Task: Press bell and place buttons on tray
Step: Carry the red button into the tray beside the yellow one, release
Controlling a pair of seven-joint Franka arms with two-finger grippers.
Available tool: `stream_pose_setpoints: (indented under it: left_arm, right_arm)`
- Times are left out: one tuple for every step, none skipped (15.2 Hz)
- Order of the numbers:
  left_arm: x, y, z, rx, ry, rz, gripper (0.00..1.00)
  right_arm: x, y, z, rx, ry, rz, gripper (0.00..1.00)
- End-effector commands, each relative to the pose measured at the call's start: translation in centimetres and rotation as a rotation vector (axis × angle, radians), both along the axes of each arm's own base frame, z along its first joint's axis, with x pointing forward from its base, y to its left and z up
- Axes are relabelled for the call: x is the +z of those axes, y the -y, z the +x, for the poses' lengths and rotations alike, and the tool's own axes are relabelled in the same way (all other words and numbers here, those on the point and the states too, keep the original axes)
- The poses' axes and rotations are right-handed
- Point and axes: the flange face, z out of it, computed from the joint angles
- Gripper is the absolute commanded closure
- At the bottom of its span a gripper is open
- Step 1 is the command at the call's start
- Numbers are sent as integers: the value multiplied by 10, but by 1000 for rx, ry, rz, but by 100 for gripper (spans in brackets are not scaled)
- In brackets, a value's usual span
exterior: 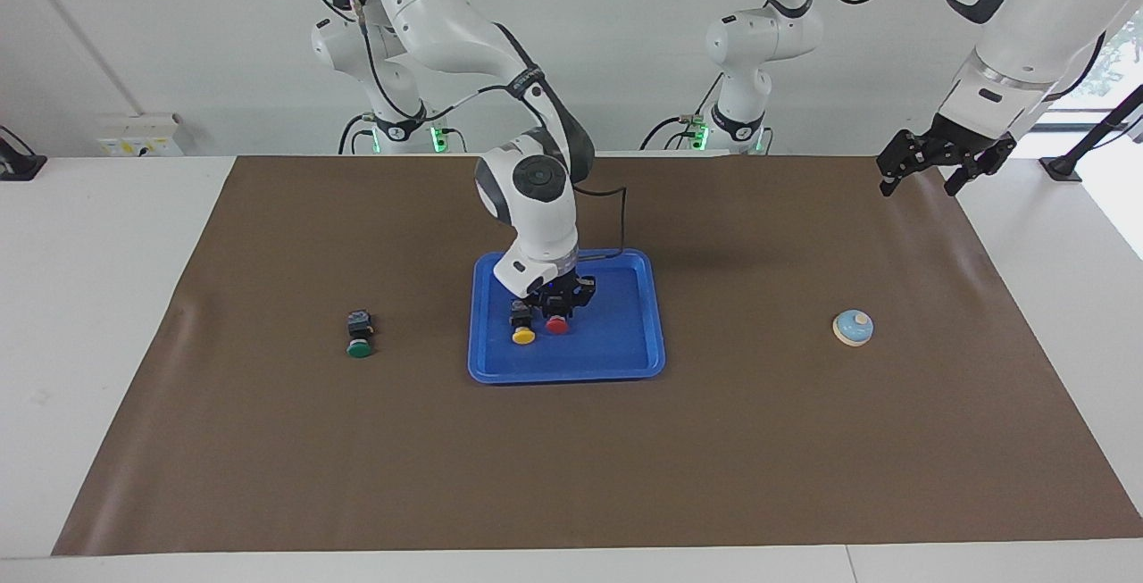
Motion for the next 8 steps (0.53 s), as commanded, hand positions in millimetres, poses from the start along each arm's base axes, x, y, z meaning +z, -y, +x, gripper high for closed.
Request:
stream_pose_setpoints:
  left_arm:
    - [1,-1,-7,-2,3,-4,0]
    - [1,-1,-7,-2,3,-4,0]
    - [1,-1,-7,-2,3,-4,0]
    - [1,-1,-7,-2,3,-4,0]
    - [0,-1,-7,-2,1,-4,0]
    - [1,-1,-7,-2,3,-4,0]
    - [1,-1,-7,-1,3,-4,0]
    - [1,-1,-7,-1,5,-4,0]
  right_arm:
    - [-2,2,-3,-1,2,11,9]
    - [1,-1,-5,9,-8,1,0]
    - [9,-1,-4,15,-27,-18,0]
    - [26,3,4,11,-39,-24,0]
    - [43,14,12,21,-56,-36,0]
    - [66,33,20,58,-60,-39,0]
    - [80,58,28,89,-63,-39,0]
    - [93,96,40,117,-53,-34,0]
